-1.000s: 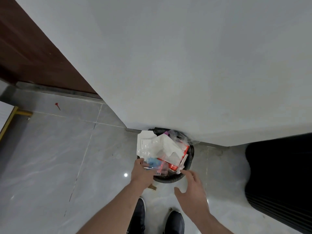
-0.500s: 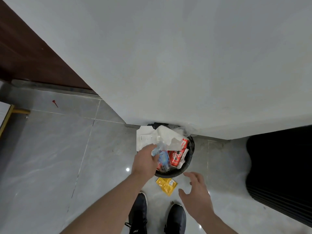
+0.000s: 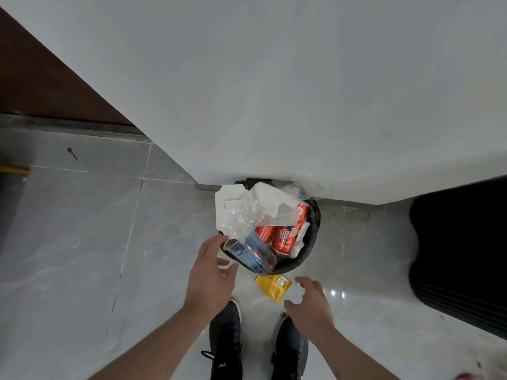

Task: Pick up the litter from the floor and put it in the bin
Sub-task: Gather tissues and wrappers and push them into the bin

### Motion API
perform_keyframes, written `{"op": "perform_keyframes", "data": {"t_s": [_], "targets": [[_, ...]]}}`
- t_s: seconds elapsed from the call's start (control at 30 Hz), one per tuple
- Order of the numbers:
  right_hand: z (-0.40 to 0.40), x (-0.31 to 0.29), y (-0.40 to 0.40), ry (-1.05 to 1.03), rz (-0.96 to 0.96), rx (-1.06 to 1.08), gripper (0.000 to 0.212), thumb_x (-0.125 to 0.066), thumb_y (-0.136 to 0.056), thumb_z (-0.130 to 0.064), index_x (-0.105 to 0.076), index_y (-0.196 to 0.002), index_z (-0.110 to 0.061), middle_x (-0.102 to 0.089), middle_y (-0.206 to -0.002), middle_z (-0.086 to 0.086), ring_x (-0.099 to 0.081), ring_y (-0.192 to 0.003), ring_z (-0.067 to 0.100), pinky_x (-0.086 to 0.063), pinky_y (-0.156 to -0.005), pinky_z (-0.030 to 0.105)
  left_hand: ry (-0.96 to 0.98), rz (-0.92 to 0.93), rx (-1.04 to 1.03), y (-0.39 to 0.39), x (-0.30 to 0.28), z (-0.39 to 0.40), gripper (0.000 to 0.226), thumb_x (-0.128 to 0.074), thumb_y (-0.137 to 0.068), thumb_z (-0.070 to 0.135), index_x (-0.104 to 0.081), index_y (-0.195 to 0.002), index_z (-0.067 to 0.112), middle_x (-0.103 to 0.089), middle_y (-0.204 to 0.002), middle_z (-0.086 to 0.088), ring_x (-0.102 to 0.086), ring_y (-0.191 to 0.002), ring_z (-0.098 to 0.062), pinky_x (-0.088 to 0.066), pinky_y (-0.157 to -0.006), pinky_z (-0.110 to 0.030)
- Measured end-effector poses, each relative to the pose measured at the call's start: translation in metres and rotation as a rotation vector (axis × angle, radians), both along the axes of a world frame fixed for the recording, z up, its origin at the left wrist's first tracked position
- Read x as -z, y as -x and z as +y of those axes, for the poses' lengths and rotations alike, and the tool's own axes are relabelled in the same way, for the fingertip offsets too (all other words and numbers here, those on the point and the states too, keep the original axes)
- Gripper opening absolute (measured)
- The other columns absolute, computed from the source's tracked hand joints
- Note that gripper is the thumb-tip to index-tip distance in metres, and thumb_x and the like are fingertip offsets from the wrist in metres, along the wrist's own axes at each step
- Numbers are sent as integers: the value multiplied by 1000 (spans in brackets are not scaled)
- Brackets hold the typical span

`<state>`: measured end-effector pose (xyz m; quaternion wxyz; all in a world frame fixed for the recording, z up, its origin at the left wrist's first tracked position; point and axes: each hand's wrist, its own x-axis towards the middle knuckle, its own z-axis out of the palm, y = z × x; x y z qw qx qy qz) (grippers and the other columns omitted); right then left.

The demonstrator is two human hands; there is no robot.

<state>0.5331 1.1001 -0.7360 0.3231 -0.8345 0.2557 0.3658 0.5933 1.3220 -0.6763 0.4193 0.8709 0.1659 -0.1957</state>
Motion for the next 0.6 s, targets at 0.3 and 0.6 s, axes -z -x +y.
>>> {"op": "perform_keyframes", "data": {"t_s": [0.3, 0.6], "targets": [[18, 183, 12, 154, 88, 40, 69, -74, -80, -31, -45, -142, -23, -48, -134, 6, -52, -122, 31, -47, -98, 37, 87, -67, 31, 18, 58, 24, 50, -77, -87, 20, -55, -122, 47, -60, -116, 30, -68, -92, -2, -57, -73, -15], [12, 236, 30, 347, 99, -29, 33, -53, -89, -16, -70, -116, -23, -56, -113, 4, -55, -108, 30, -50, -85, 38, 117, -126, 58, 20, 61, 27, 18, -63, -96, 16, -70, -99, 32, -68, -104, 17, -71, -88, -12, -57, -74, -28]]}}
